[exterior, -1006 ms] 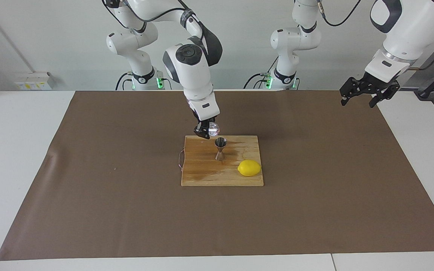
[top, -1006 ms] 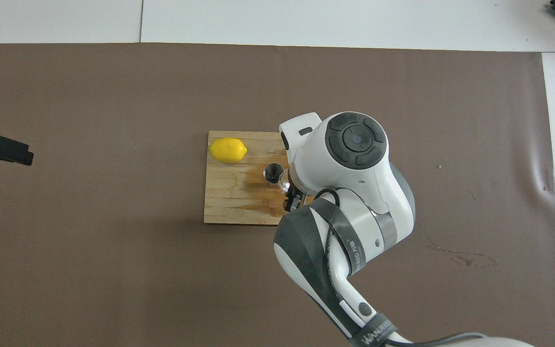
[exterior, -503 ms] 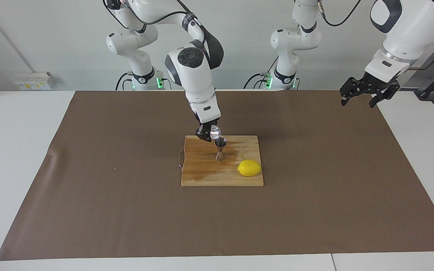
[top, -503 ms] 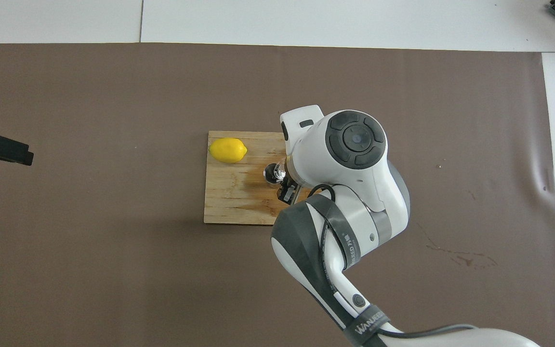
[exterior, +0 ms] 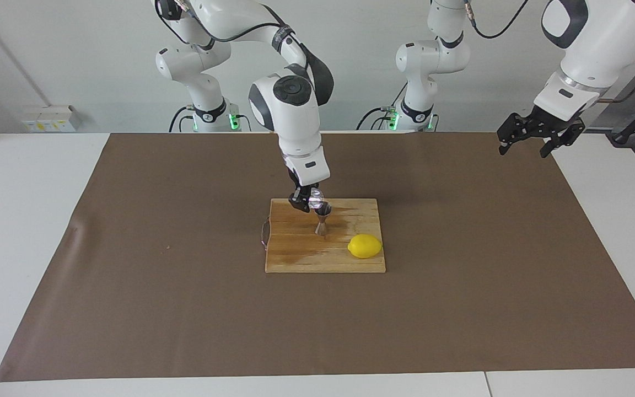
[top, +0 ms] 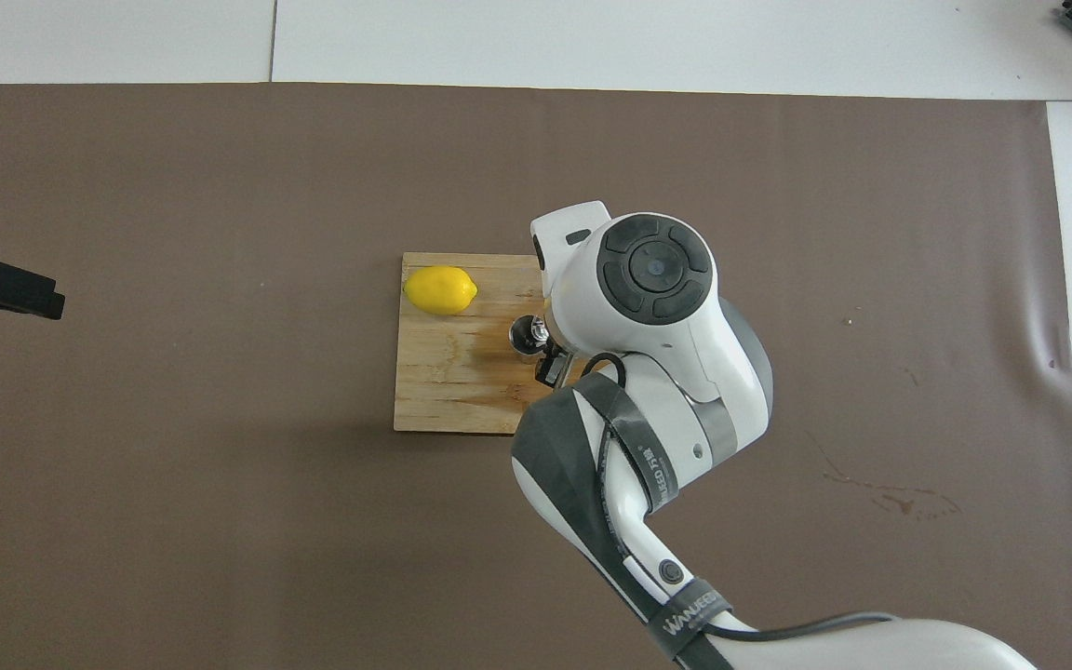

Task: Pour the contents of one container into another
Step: 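Hold the clear glass tipped further over the metal cup with the right gripper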

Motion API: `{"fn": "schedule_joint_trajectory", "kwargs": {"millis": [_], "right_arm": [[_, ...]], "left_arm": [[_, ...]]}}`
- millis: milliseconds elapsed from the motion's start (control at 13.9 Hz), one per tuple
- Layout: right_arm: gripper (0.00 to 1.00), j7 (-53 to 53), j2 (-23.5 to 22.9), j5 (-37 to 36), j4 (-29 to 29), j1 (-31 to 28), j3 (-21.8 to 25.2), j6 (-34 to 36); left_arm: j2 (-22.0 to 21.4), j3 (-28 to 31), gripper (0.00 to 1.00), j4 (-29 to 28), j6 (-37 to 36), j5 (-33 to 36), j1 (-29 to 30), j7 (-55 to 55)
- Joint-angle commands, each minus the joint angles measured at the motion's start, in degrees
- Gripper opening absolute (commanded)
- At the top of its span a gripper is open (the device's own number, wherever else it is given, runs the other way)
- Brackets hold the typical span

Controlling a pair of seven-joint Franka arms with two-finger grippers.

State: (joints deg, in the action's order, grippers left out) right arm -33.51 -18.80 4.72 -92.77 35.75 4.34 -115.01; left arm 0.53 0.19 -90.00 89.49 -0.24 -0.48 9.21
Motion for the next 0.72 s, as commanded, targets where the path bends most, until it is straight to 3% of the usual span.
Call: {"fn": "schedule_joint_trajectory", "kwargs": {"millis": [0, 647], "right_arm": [[0.05, 2.0, -1.2, -3.0, 2.2, 1.1, 0.4, 3.2], [0.05, 1.9, -2.2, -5.6, 4.3, 1.4, 0.4, 6.9]], "left_arm": [[-1.4, 0.0, 1.0, -1.4, 0.1, 0.9, 0.0, -0.1], [-1.4, 0.0, 1.0, -1.4, 0.1, 0.9, 0.0, -0.2]]}}
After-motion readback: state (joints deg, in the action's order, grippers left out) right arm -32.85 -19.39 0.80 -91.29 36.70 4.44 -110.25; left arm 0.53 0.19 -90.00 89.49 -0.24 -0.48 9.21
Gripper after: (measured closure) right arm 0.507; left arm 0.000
